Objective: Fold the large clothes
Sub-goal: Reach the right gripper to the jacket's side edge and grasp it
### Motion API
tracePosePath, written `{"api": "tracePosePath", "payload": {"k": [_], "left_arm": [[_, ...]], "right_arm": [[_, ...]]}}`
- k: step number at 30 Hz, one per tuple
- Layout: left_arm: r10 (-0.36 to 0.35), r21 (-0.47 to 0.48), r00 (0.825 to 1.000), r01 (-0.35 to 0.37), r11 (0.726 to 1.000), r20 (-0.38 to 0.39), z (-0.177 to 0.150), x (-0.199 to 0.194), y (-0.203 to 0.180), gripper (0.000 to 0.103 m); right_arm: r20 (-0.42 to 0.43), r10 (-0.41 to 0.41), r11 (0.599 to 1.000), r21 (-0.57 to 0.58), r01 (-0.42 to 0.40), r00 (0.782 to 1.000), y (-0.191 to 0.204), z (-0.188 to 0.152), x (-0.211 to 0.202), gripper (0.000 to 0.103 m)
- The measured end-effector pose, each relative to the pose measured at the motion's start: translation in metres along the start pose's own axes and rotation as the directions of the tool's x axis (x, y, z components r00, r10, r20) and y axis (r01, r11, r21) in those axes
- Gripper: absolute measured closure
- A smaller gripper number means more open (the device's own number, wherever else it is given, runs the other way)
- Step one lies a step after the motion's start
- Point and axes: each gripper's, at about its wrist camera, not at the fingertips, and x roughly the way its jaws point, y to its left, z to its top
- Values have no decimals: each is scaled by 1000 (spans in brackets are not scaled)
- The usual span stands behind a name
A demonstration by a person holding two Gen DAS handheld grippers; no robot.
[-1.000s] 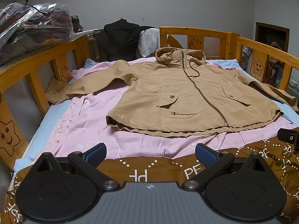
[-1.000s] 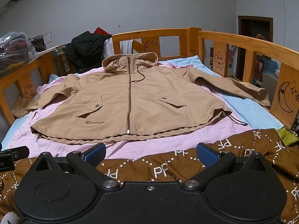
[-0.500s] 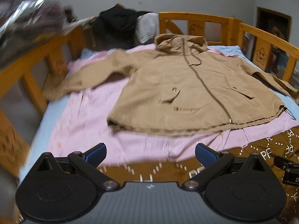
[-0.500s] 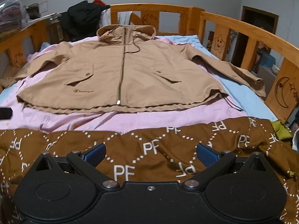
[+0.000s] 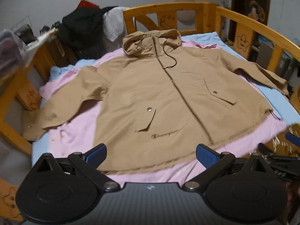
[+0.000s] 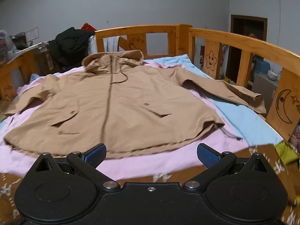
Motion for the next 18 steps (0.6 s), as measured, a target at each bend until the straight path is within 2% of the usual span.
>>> {"api": "tracePosePath", "payload": {"k": [4,6,8,11,13,15,18], "left_arm": [[13,8,998,-13,1000,-56,20,48,-10,0],[18,24,999,-17,1000,-51,28,68,-16,0],[28,33,999,-27,999,-25,34,83,-23,0],[22,50,1000,-22,998,-2,43,97,-34,0],[5,82,1000,-7,997,29,46,104,-44,0],[-43,130,997,35,991,61,45,111,-53,0],[-74,193,993,56,980,90,41,123,-72,0]], "right_arm": [[-28,49,998,49,-48,998,-52,33,39,0],[-50,39,999,14,-39,998,-73,52,61,0],[-38,-65,995,-73,62,997,-89,68,77,1],[11,-231,952,-205,228,973,-114,80,100,1],[16,-278,924,-269,272,960,-133,85,118,3],[-1,-323,896,-323,305,947,-152,87,137,6],[14,-411,836,-392,383,911,-178,91,172,8]]}}
